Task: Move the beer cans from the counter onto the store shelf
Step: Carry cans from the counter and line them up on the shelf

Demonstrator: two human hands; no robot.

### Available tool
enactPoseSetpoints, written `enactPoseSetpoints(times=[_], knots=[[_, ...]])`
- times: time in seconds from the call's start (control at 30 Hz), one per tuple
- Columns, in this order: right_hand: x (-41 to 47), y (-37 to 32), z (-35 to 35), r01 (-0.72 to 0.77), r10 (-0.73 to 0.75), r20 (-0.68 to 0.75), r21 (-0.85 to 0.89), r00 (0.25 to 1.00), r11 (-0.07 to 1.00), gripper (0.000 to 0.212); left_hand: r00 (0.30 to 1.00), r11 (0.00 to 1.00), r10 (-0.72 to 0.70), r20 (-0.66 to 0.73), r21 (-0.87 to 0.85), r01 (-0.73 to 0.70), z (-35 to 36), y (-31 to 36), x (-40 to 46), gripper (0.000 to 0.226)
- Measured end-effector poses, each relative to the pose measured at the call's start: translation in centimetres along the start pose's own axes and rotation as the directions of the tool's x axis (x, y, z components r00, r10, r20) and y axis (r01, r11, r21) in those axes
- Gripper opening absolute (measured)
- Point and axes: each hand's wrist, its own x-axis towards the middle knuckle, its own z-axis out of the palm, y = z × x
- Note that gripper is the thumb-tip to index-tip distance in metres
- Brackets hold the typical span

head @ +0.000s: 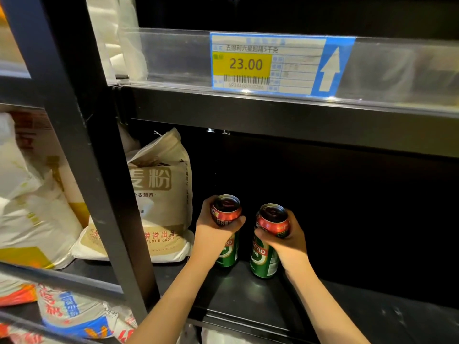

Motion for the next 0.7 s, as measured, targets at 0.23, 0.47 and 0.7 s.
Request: enactPoseSetpoints(times=[0.23, 0.47, 0.7], knots=[[1.0, 0.5, -0.1, 0.016, -0.016, 0.008, -0.033, 1.0, 0.999, 0.063, 0.999, 0.999, -0.021, 0.048, 0.045, 0.019, 0.2, -0.1, 1.0, 0.066], [1.7, 1.6, -0.4, 0.02, -0.021, -0.014, -0.079, 1.0, 0.997, 0.063, 0.996, 0.997, -0.052, 0.07, 0.062, 0.047, 0.5, -1.1, 1.3, 0.068], [2.1, 2.0, -0.6, 0.027, -0.029, -0.013, -0.129, 1.0, 0.991, 0.07, 0.996, 0.999, -0.033, 0.081, 0.045, 0.03, 0.5, -1.5, 1.4, 0.065]])
